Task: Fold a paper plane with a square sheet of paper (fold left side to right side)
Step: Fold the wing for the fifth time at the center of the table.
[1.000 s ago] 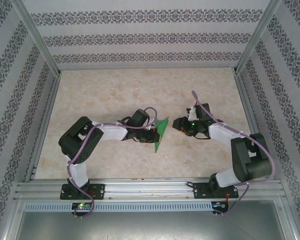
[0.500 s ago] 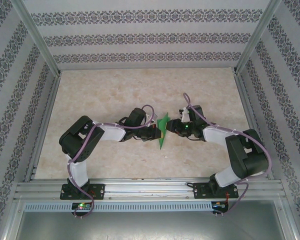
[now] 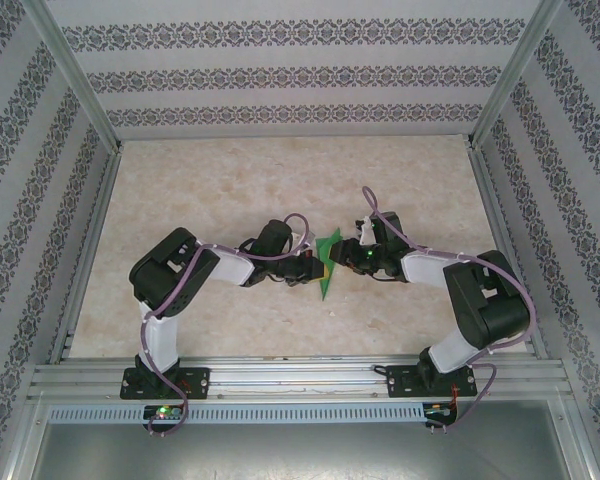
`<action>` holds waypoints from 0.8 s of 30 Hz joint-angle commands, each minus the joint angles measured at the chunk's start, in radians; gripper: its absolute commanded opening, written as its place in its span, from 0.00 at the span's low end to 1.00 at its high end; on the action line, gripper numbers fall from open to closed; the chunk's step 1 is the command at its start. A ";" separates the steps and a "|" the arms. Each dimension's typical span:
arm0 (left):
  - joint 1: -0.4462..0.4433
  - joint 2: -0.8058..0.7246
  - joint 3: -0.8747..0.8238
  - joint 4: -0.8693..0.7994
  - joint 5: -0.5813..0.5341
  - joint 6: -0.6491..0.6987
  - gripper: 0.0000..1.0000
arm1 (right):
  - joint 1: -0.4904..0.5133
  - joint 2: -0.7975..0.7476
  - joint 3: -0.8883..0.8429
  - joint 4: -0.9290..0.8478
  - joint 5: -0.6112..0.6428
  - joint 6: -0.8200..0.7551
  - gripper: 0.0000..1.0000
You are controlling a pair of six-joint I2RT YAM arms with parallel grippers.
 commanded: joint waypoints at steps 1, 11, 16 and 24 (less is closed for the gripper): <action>0.019 0.023 -0.017 0.090 0.026 -0.039 0.00 | 0.011 0.017 -0.007 0.034 0.019 0.016 0.43; 0.027 0.048 -0.025 0.139 0.032 -0.073 0.00 | 0.016 0.052 0.015 0.043 0.023 0.031 0.43; 0.028 0.056 -0.028 0.153 0.034 -0.086 0.00 | 0.018 0.068 0.028 0.046 0.026 0.032 0.43; 0.030 0.060 -0.029 0.161 0.033 -0.091 0.00 | 0.022 0.084 0.044 0.052 0.025 0.031 0.43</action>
